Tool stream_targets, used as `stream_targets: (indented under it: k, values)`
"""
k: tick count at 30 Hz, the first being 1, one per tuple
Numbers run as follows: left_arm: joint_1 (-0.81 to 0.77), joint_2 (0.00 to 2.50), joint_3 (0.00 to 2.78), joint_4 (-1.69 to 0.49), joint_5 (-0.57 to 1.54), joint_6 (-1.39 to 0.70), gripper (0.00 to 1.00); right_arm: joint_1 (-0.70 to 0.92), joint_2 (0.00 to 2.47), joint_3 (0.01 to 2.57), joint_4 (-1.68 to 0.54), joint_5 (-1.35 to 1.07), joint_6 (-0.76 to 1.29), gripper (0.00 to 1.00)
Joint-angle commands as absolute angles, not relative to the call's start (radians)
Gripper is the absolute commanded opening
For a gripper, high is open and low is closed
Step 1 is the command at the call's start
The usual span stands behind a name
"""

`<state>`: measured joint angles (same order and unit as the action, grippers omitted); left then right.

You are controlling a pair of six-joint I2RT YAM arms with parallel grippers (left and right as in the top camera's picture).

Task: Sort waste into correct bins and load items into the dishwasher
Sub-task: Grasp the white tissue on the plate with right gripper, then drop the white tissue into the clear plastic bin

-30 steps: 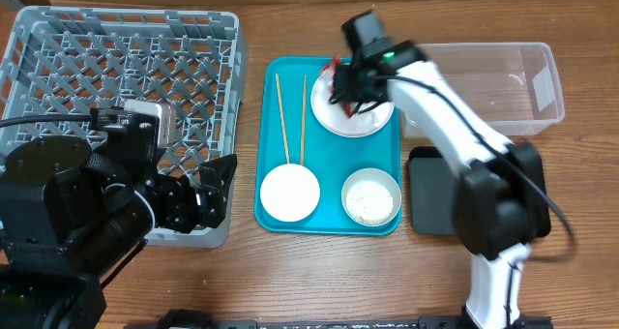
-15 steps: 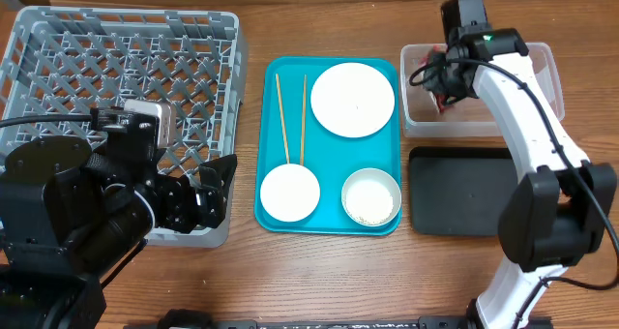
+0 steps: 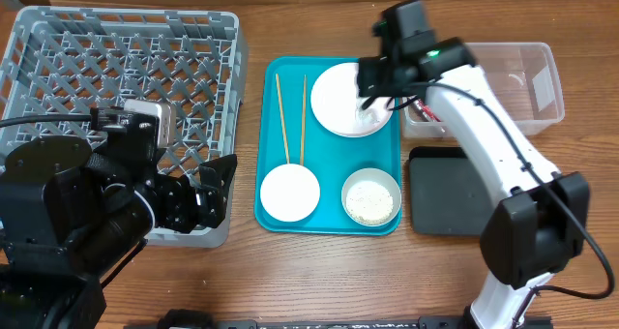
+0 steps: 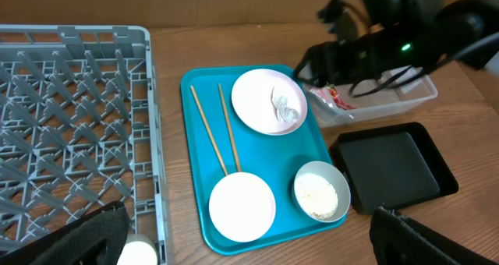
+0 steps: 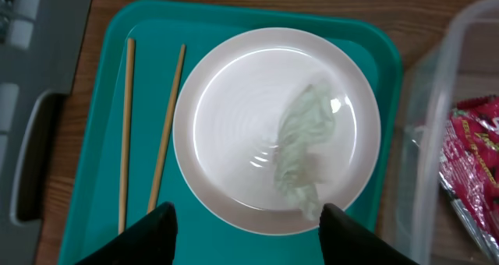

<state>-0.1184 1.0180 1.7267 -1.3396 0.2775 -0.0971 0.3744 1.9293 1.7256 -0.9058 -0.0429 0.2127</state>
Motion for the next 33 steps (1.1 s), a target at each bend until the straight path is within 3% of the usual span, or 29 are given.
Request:
stream_targets:
  k: [1,12,14,17,18,24,33]
  values:
    - [-0.122,1.021,1.731,-1.339,0.289,-0.089,1.00,0.453,2.019,1.721,-0.875,0.192,0.208,0.61]
    - [-0.122,1.021,1.731,-1.339,0.289,-0.089,1.00,0.436,2.211,1.721,-0.793,0.232,0.233,0.61]
    - [-0.122,1.021,1.731,-1.339,0.289,-0.089,1.00,0.436,2.228,1.721,-0.804,0.190,0.233,0.51]
    - [-0.122,1.021,1.731,-1.339,0.289,-0.089,1.00,0.442,2.235,1.721,-0.820,0.144,0.233,0.21]
    - [-0.122,1.021,1.731,-1.339,0.289,-0.089,1.00,0.445,2.231,1.723,-0.825,0.144,0.233,0.18]
    - [-0.122,1.021,1.731,-1.339,0.289,-0.089,1.00,0.450,2.152,1.792,-0.889,0.144,0.236,0.07]
    - [-0.122,1.021,1.731,-1.339,0.289,-0.089,1.00,0.352,1.931,1.856,-0.969,0.156,0.235,0.06]
